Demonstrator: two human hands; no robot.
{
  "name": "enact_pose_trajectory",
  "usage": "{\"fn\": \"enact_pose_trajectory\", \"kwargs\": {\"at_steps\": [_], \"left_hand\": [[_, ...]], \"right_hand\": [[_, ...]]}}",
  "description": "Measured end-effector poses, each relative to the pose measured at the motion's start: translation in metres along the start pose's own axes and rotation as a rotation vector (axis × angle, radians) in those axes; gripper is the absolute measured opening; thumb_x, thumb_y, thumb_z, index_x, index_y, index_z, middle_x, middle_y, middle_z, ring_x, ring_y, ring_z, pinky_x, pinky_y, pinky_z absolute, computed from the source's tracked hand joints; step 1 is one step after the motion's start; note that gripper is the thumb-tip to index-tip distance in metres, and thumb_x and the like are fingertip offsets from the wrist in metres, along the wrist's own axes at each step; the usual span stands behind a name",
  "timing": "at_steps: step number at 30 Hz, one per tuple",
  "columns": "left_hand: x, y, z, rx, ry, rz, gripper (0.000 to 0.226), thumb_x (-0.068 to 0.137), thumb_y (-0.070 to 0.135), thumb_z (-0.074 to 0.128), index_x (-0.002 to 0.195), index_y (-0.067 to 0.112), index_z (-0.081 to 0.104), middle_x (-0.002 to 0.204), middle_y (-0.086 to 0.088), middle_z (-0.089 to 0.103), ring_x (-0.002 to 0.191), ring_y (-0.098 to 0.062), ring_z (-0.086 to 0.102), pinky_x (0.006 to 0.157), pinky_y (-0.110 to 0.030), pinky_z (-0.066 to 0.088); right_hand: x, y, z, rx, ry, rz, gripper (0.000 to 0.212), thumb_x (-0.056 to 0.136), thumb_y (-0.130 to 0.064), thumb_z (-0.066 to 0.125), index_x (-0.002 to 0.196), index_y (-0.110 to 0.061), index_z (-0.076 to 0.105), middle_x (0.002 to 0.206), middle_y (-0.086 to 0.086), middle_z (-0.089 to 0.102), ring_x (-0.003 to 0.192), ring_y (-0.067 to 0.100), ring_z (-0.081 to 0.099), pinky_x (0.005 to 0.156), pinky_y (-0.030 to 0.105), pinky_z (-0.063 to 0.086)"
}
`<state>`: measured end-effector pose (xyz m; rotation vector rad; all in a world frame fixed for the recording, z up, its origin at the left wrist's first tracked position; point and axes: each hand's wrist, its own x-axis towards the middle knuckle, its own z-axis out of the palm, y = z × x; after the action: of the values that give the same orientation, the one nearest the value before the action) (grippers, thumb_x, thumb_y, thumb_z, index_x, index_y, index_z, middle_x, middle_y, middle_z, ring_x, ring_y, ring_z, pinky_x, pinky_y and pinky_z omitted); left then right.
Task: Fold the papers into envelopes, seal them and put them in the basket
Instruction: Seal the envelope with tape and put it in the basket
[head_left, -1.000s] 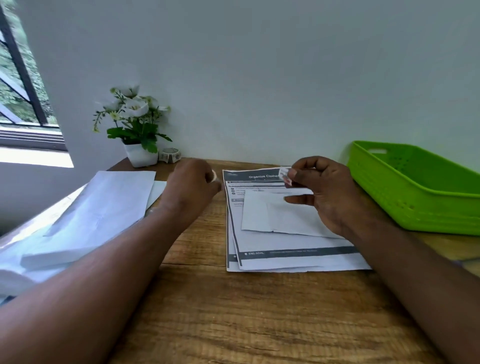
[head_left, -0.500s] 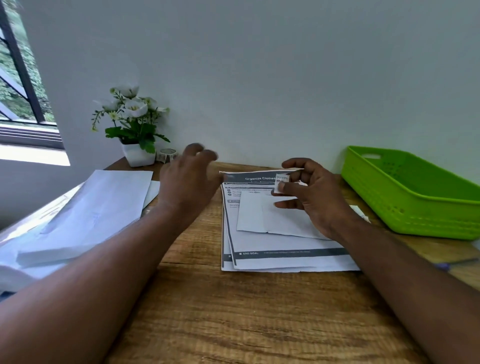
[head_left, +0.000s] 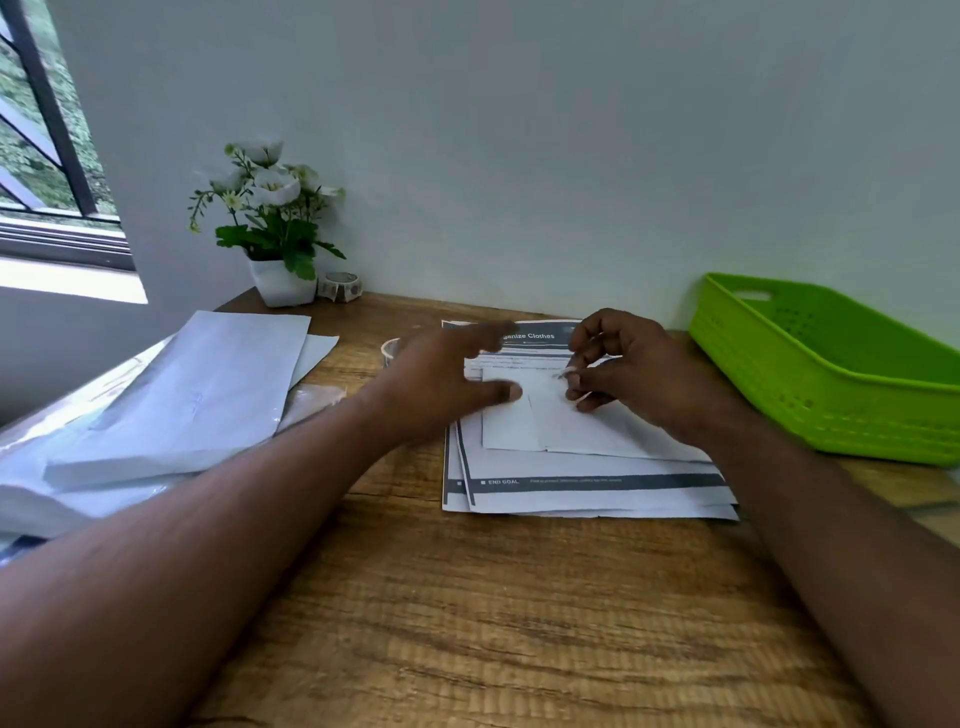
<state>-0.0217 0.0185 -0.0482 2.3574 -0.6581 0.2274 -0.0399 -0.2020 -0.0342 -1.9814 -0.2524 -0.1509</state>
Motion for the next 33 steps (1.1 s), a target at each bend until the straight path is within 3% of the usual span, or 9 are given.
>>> {"fn": "enact_pose_trajectory", "kwargs": {"at_steps": [2, 7, 12, 20, 23, 26, 28, 30, 33], "left_hand": [[-0.001, 0.004, -0.002, -0.214, 0.073, 0.052, 0.059, 0.080, 0.030, 0.076, 0.134, 0.026, 0.055, 0.116, 0.007, 0.067, 0.101, -0.007, 0.063, 0.092, -0.026, 0.052], [-0.007, 0.018, 0.003, -0.320, 0.027, 0.092, 0.076, 0.068, 0.036, 0.084, 0.136, 0.028, 0.053, 0.092, 0.007, 0.072, 0.077, -0.002, 0.066, 0.077, -0.024, 0.058], [-0.007, 0.020, 0.008, -0.404, 0.104, 0.076, 0.082, 0.078, 0.002, 0.076, 0.146, 0.029, 0.039, 0.075, -0.001, 0.073, 0.069, -0.014, 0.070, 0.075, -0.029, 0.060], [-0.007, 0.020, 0.005, -0.756, 0.165, -0.095, 0.076, 0.080, -0.009, 0.069, 0.145, 0.020, 0.041, 0.080, -0.018, 0.071, 0.075, -0.028, 0.071, 0.076, -0.037, 0.061], [-0.007, 0.018, 0.004, -0.647, 0.196, -0.108, 0.055, 0.082, 0.001, 0.069, 0.134, 0.015, 0.055, 0.081, -0.013, 0.072, 0.073, -0.024, 0.072, 0.071, -0.037, 0.061], [-0.006, 0.019, 0.003, -0.475, 0.171, -0.107, 0.019, 0.083, 0.023, 0.071, 0.098, 0.011, 0.074, 0.079, -0.007, 0.072, 0.067, -0.018, 0.070, 0.062, -0.036, 0.061], [-0.004, 0.019, 0.003, -0.383, 0.123, -0.122, 0.022, 0.082, 0.036, 0.072, 0.083, 0.014, 0.075, 0.074, -0.001, 0.072, 0.061, -0.010, 0.068, 0.052, -0.024, 0.054], [-0.003, 0.017, 0.003, -0.322, 0.103, -0.145, 0.021, 0.082, 0.035, 0.073, 0.079, 0.015, 0.075, 0.070, 0.003, 0.071, 0.055, -0.004, 0.064, 0.048, -0.014, 0.047], [-0.002, 0.014, 0.003, -0.345, 0.088, -0.170, 0.010, 0.085, 0.022, 0.071, 0.083, 0.014, 0.076, 0.074, 0.002, 0.073, 0.055, -0.008, 0.063, 0.054, -0.018, 0.051]], "right_hand": [[0.000, -0.002, 0.001, -0.132, -0.004, -0.028, 0.017, 0.078, 0.009, 0.068, 0.084, -0.007, 0.066, 0.079, 0.009, 0.068, 0.070, 0.020, 0.066, 0.065, 0.036, 0.058], [-0.001, -0.013, 0.012, -0.211, -0.007, -0.087, 0.022, 0.075, -0.002, 0.076, 0.092, -0.013, 0.066, 0.076, 0.001, 0.072, 0.067, 0.007, 0.064, 0.061, 0.016, 0.046], [-0.003, -0.019, 0.019, -0.124, 0.033, -0.132, 0.032, 0.075, -0.005, 0.077, 0.093, -0.023, 0.057, 0.078, 0.002, 0.075, 0.076, 0.015, 0.070, 0.072, 0.026, 0.048], [-0.003, -0.017, 0.021, 0.181, 0.126, -0.076, 0.037, 0.078, 0.006, 0.071, 0.101, -0.020, 0.059, 0.079, 0.007, 0.074, 0.077, 0.021, 0.070, 0.070, 0.033, 0.055], [-0.003, -0.017, 0.022, 0.140, 0.128, -0.062, 0.040, 0.076, 0.006, 0.073, 0.102, -0.022, 0.059, 0.078, 0.006, 0.074, 0.076, 0.022, 0.070, 0.068, 0.034, 0.055], [-0.004, -0.019, 0.023, 0.047, 0.112, -0.078, 0.045, 0.075, 0.004, 0.075, 0.108, -0.022, 0.059, 0.076, 0.005, 0.075, 0.072, 0.019, 0.070, 0.065, 0.030, 0.054], [-0.004, -0.019, 0.023, -0.011, 0.087, -0.091, 0.048, 0.074, 0.000, 0.077, 0.112, -0.022, 0.058, 0.076, 0.004, 0.075, 0.073, 0.020, 0.071, 0.064, 0.030, 0.054], [-0.005, -0.020, 0.023, -0.022, 0.046, -0.091, 0.052, 0.074, -0.001, 0.078, 0.116, -0.022, 0.057, 0.078, 0.005, 0.075, 0.074, 0.022, 0.071, 0.064, 0.029, 0.054], [-0.006, -0.021, 0.023, 0.007, -0.003, -0.078, 0.056, 0.074, 0.003, 0.076, 0.119, -0.025, 0.055, 0.082, 0.007, 0.075, 0.078, 0.024, 0.071, 0.065, 0.029, 0.053]]}}
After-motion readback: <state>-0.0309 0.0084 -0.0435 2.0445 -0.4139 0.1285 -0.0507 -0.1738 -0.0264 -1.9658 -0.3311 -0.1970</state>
